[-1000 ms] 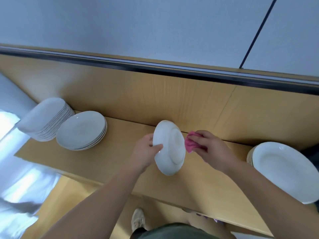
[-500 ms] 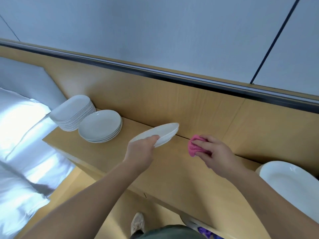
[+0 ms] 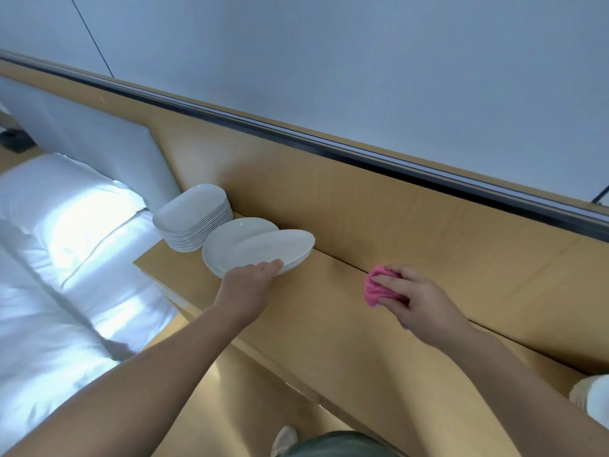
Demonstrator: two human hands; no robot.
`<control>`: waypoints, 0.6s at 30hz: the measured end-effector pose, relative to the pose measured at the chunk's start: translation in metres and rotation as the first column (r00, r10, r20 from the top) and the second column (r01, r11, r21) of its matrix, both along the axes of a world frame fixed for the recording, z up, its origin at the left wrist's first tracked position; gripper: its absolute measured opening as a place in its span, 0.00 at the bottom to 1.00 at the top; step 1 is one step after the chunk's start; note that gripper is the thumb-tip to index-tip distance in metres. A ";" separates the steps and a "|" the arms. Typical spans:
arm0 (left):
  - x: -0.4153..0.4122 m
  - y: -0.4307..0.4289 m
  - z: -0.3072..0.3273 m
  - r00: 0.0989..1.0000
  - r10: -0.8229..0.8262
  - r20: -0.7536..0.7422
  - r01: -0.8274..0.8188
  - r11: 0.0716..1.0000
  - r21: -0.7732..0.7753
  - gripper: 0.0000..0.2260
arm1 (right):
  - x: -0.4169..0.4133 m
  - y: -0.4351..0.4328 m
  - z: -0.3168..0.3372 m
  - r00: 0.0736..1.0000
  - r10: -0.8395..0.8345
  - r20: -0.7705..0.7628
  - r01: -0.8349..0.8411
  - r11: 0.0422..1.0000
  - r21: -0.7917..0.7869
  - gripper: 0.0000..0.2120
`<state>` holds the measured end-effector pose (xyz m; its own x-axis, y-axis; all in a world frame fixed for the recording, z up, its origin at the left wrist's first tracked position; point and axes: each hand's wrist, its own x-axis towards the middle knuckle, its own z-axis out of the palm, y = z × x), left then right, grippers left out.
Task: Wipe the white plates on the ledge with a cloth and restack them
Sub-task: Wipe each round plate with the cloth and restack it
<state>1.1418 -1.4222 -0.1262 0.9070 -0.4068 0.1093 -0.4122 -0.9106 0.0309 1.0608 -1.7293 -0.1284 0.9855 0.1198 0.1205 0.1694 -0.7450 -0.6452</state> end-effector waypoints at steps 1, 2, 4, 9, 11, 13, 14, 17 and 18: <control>0.007 0.008 -0.002 1.000 0.000 0.006 0.000 1.000 -0.027 0.27 | 0.006 0.005 0.000 1.000 0.002 -0.003 -0.002 1.000 -0.010 0.18; 0.013 0.014 -0.004 1.000 -0.007 0.015 0.007 0.999 -0.038 0.27 | 0.012 0.009 0.000 1.000 0.001 -0.005 -0.002 1.000 -0.016 0.19; 0.026 0.026 -0.010 0.997 -0.059 0.053 0.060 0.998 -0.013 0.28 | 0.021 0.017 -0.001 1.000 -0.003 -0.008 0.002 0.999 -0.033 0.19; 0.051 0.044 -0.023 0.990 -0.121 0.066 0.120 0.993 0.021 0.30 | 0.039 0.035 -0.005 0.999 -0.012 -0.043 0.009 0.997 -0.073 0.18; 0.058 0.049 -0.027 0.990 -0.131 0.049 0.129 0.991 0.035 0.30 | 0.046 0.041 -0.007 0.999 -0.009 -0.052 0.005 0.997 -0.081 0.18; 0.065 0.054 -0.032 0.989 -0.142 0.038 0.141 0.989 0.034 0.30 | 0.051 0.045 -0.009 0.998 -0.016 -0.062 0.011 0.997 -0.079 0.18; 0.067 0.057 -0.034 0.989 -0.145 0.035 0.144 0.989 0.026 0.30 | 0.053 0.047 -0.009 0.998 -0.018 -0.065 0.014 0.997 -0.075 0.18; 0.074 0.062 -0.043 0.993 -0.113 0.040 0.112 0.994 0.015 0.30 | 0.059 0.051 -0.010 0.997 -0.016 -0.078 0.009 0.997 -0.080 0.18; 0.075 0.063 -0.044 0.995 -0.099 0.023 0.098 0.995 0.024 0.30 | 0.060 0.053 -0.011 0.996 -0.015 -0.083 0.008 0.996 -0.087 0.19</control>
